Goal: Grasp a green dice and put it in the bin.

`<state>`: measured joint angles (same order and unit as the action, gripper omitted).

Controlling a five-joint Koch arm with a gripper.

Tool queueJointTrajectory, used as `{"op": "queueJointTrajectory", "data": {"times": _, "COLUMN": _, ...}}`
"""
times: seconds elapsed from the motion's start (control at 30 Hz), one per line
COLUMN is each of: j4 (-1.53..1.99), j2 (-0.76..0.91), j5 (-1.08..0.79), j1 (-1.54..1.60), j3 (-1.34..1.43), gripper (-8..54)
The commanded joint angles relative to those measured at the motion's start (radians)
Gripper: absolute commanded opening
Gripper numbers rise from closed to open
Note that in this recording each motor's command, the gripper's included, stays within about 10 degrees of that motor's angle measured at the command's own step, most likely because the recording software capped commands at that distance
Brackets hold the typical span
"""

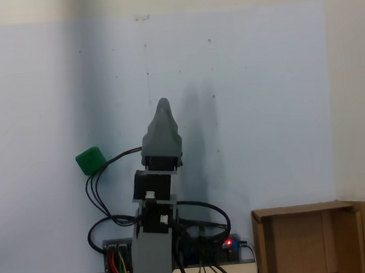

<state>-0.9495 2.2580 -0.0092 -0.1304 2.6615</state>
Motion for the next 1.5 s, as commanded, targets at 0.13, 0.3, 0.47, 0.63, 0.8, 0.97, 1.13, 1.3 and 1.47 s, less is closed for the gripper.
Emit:
{"op": "queueJointTrajectory", "data": {"times": 0.13, "j4": 0.031, "j2": 0.11, "j5": -0.003, "j1": 0.04, "j3": 0.061, "gripper": 41.8}}
{"op": "queueJointTrajectory", "data": {"times": 0.3, "j4": 0.346, "j2": 0.11, "j5": -0.003, "j1": 0.04, "j3": -0.183, "gripper": 41.8}}
{"op": "queueJointTrajectory", "data": {"times": 0.47, "j4": 0.641, "j2": 0.109, "j5": 0.012, "j1": 0.04, "j3": -0.359, "gripper": 41.9}}
{"op": "queueJointTrajectory", "data": {"times": 0.63, "j4": 0.911, "j2": 0.109, "j5": 0.014, "j1": 0.057, "j3": -0.485, "gripper": 41.9}}
{"op": "queueJointTrajectory", "data": {"times": 0.8, "j4": 1.185, "j2": 0.107, "j5": 0.012, "j1": 0.124, "j3": -0.655, "gripper": 43.4}}
{"op": "queueJointTrajectory", "data": {"times": 0.97, "j4": 1.457, "j2": 0.069, "j5": 0.029, "j1": 0.187, "j3": -0.876, "gripper": 43.3}}
{"op": "queueJointTrajectory", "data": {"times": 1.13, "j4": 1.787, "j2": -0.025, "j5": 0.028, "j1": 0.281, "j3": -1.121, "gripper": 43.2}}
{"op": "queueJointTrajectory", "data": {"times": 1.3, "j4": 2.043, "j2": -0.098, "j5": -0.002, "j1": 0.525, "j3": -1.258, "gripper": 43.2}}
{"op": "queueJointTrajectory", "data": {"times": 1.47, "j4": 2.29, "j2": -0.149, "j5": -0.028, "j1": 0.695, "j3": -1.301, "gripper": 43.2}}
